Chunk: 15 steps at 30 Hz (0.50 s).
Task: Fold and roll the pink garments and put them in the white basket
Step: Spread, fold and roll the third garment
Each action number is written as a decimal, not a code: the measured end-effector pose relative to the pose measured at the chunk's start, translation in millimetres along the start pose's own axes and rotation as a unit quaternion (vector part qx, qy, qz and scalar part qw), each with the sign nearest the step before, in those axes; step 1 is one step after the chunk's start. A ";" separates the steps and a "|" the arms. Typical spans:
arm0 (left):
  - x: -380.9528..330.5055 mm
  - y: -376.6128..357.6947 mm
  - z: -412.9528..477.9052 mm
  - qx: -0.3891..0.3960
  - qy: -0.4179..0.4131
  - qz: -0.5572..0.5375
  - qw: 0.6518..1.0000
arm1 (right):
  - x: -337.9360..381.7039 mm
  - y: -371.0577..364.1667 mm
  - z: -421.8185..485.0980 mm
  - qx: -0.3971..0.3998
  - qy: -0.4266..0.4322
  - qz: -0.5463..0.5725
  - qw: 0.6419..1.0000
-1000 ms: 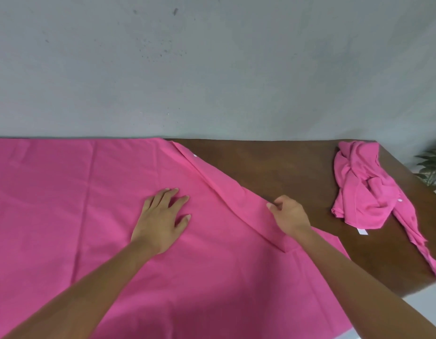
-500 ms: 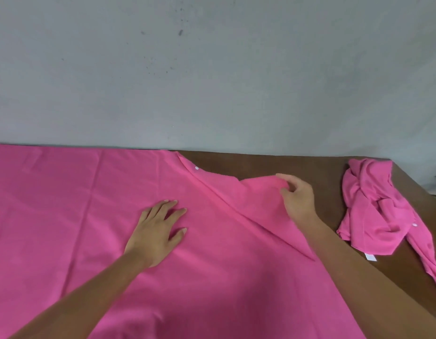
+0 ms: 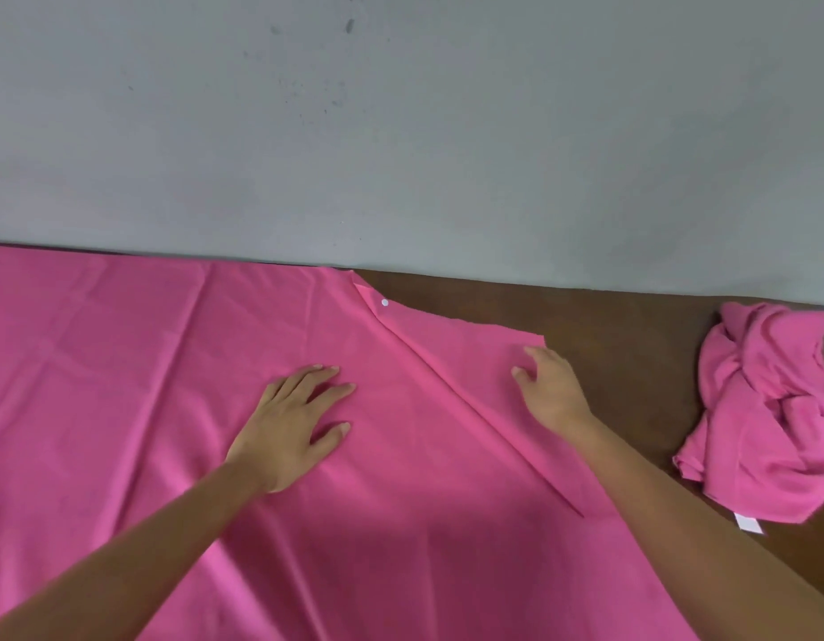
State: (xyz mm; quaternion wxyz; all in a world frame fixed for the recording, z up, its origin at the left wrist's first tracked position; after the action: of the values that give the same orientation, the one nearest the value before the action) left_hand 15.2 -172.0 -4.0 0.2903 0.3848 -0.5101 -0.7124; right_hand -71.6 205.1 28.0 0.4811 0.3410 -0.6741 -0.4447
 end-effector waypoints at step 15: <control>1.0 -3.0 1.9 0.008 0.009 0.011 1.000 | -6.6 1.7 111.5 0.024 -0.035 -0.177 0.983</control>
State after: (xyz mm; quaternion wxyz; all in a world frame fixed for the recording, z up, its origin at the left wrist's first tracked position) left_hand 13.1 -170.9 -6.7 0.2990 0.3879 -0.5175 -0.7016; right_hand -175.8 241.9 11.5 0.3629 0.4504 -0.6300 -0.5182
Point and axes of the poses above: each hand's wrist, its own z-axis towards the middle knuckle, its own y-axis out of the back of the hand, x = y × z, the point moved 3 cm from there along z, towards the middle knuckle, and after that the axes turned 12 degrees about -y, right-handed, at the moved point
